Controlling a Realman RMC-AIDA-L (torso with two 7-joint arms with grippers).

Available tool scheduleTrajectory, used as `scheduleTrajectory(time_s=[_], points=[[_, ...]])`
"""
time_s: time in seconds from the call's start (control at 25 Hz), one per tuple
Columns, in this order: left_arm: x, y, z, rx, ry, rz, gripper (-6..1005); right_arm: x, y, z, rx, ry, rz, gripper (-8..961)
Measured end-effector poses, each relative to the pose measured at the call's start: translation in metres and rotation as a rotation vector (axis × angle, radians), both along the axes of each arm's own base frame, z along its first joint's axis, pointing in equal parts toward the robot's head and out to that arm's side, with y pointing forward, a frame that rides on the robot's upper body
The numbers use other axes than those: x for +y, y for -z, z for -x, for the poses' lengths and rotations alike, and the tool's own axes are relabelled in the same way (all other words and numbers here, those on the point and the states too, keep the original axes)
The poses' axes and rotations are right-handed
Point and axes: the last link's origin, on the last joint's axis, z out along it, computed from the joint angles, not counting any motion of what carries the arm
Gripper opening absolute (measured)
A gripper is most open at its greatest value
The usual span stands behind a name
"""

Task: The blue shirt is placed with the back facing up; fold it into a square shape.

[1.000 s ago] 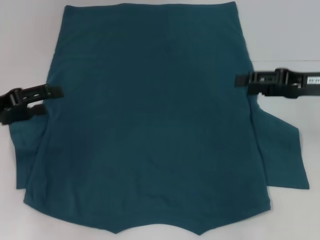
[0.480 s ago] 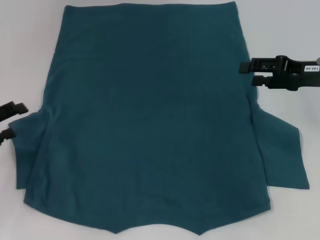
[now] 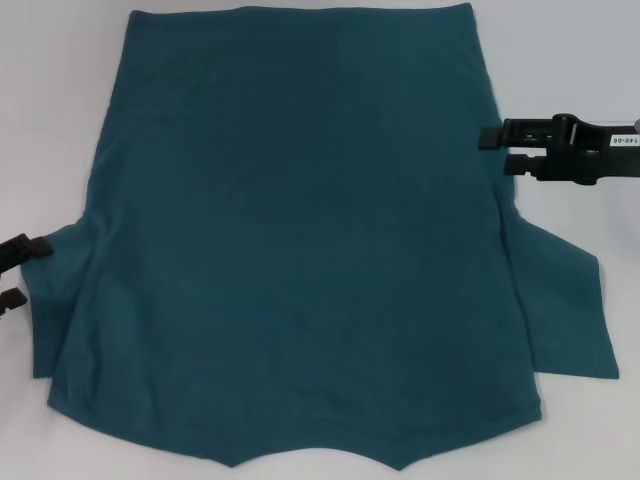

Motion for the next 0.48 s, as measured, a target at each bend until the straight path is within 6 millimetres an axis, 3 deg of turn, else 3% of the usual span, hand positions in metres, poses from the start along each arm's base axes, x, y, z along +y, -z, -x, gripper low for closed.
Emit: scheduleTrajectory(time_s=[0.48], points=[[0.0064,0.0089,0.0026,0.037,0.006,0.000,942,-0.0006,-0.0020,-0.0022,0.003,0.006,-0.007,775]])
